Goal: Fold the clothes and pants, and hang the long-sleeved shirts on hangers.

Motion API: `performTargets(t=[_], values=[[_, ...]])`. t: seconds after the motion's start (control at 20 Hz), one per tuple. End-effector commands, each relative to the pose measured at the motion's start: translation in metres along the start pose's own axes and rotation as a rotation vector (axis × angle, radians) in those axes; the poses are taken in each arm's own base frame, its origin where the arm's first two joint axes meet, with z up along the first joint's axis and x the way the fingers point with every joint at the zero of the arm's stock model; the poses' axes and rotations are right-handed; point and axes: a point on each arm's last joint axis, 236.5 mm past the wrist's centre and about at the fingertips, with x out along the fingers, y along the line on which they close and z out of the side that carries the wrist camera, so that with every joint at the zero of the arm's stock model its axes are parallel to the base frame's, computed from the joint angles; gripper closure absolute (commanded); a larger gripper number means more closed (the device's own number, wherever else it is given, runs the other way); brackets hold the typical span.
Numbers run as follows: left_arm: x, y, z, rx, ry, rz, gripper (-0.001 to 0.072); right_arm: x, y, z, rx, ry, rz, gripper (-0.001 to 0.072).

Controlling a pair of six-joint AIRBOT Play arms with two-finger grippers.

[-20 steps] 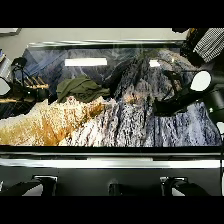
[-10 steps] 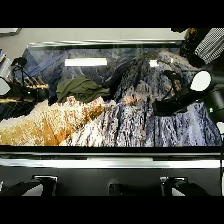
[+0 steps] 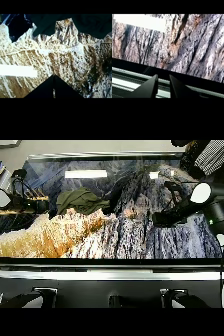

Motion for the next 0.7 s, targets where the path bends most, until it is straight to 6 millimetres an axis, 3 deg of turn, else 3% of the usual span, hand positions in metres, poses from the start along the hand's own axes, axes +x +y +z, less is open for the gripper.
performTargets(t=[0.0, 0.05, 0.15, 0.35, 0.5, 0.65], values=[[0.0, 0.0, 0.004, -0.001, -0.016, -0.001, 0.0687, 0.0, -0.001, 0.0, -0.001, 0.0, -0.005, 0.052], [0.001, 0.0, 0.004, -0.003, -0.013, -0.001, 0.0638, 0.0, -0.001, 0.0, -0.001, 0.0, -0.005, 0.0521], [0.006, 0.0, 0.008, -0.037, -0.026, 0.0, -0.0013, 0.0, -0.001, 0.0, -0.001, 0.0, -0.004, 0.0521], [0.036, -0.004, 0.061, -0.052, -0.137, -0.01, -0.0013, 0.0, -0.001, 0.0, -0.001, 0.001, -0.004, 0.0521], [0.102, -0.002, 0.083, -0.053, -0.094, -0.005, -0.0013, 0.0, -0.001, 0.0, -0.001, 0.0, -0.004, 0.0521], [0.179, -0.002, 0.079, -0.051, -0.007, -0.002, -0.0013, 0.0, -0.001, 0.0, -0.001, 0.0, -0.004, 0.0521]])
